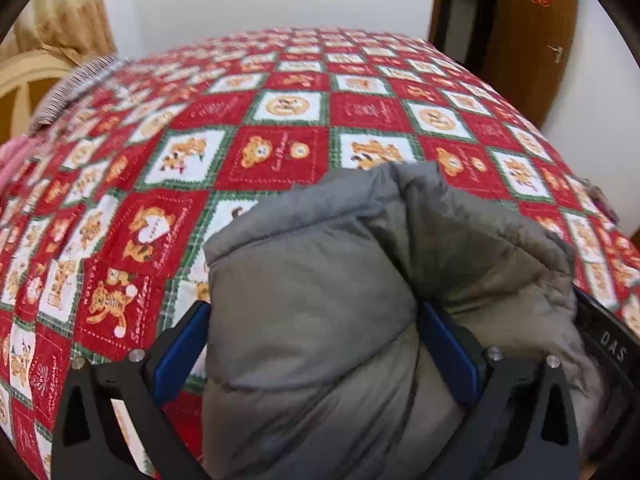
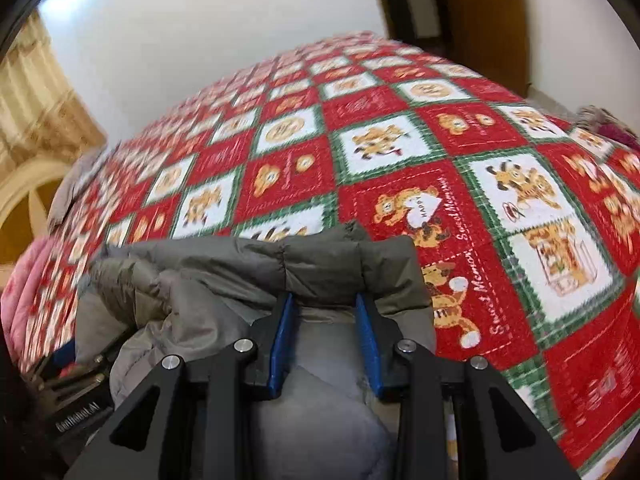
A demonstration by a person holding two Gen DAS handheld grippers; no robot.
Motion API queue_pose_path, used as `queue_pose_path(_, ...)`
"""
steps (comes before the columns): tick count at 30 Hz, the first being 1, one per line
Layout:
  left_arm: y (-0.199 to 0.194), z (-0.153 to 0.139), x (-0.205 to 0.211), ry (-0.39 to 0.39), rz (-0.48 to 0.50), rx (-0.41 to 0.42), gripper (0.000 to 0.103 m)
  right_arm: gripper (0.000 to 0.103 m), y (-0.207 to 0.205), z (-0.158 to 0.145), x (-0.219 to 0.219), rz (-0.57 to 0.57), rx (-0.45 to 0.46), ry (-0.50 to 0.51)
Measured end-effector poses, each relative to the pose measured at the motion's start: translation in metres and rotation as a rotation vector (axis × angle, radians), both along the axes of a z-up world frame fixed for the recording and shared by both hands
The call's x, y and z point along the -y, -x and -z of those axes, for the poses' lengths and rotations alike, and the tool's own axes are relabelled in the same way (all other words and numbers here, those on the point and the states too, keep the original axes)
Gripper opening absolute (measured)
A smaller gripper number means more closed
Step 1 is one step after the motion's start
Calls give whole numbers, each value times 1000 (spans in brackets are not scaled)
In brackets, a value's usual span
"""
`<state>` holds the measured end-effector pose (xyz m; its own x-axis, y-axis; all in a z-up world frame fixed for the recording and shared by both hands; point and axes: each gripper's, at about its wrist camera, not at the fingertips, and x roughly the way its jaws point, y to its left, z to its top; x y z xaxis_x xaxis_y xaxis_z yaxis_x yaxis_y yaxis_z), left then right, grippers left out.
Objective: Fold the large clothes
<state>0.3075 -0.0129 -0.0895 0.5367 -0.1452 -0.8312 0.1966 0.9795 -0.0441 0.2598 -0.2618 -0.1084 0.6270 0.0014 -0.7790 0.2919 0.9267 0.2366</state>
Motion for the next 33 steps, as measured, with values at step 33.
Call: queue_pose_path(33,137,-43,-1,-197,75,272,103,46,136,-28,-44,-126,89,15)
